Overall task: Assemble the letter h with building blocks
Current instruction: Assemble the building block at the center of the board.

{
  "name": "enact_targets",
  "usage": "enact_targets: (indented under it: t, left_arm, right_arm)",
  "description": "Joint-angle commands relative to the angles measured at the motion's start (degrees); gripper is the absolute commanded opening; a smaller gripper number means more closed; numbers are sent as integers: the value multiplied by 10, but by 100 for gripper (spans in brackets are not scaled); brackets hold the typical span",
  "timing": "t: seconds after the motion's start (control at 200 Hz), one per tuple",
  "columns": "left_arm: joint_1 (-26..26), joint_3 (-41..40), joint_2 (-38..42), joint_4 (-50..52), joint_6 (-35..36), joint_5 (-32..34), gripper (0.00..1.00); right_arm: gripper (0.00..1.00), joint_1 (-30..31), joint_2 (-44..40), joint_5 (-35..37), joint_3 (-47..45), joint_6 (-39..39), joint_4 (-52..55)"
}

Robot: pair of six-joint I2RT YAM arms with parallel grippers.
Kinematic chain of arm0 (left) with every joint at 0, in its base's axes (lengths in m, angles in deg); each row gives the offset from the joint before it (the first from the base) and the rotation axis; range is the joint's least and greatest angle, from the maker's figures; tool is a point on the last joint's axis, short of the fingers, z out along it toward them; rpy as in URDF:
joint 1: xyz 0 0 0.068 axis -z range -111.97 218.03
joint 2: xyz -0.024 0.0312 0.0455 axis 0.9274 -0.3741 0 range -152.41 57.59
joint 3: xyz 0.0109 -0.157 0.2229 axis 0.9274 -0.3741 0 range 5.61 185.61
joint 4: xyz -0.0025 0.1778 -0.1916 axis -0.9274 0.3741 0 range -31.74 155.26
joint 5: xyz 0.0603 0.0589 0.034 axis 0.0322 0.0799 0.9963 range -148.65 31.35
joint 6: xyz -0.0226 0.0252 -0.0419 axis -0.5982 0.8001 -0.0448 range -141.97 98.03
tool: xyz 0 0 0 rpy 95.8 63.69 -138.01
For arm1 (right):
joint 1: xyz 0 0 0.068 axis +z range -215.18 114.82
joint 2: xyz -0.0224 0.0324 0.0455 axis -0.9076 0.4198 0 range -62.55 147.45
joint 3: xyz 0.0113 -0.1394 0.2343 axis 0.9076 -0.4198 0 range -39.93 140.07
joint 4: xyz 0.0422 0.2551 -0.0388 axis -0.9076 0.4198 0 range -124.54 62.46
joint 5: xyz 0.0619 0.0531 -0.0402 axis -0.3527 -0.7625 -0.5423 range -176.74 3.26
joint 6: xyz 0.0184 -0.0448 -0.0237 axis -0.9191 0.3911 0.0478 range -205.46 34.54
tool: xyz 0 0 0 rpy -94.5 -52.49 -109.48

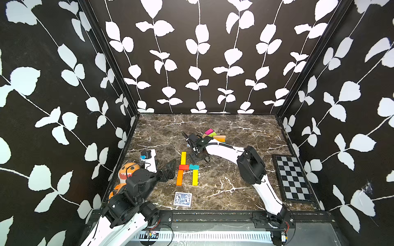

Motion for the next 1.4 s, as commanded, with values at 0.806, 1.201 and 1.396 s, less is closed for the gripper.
enact_targets:
  t: [0.806, 1.201, 1.396]
  left_arm:
    - [-2, -7, -4, -1, -5, 5, 99]
    - [-2, -5, 7, 7, -2, 5, 99]
    - [-2, -7, 7, 3, 2, 5, 99]
  right_arm:
    - [89, 11, -24, 52, 0, -25, -29]
    - [93, -8, -189, -113, -234, -193, -209]
    - [93, -6, -228, -180, -366, -321, -359]
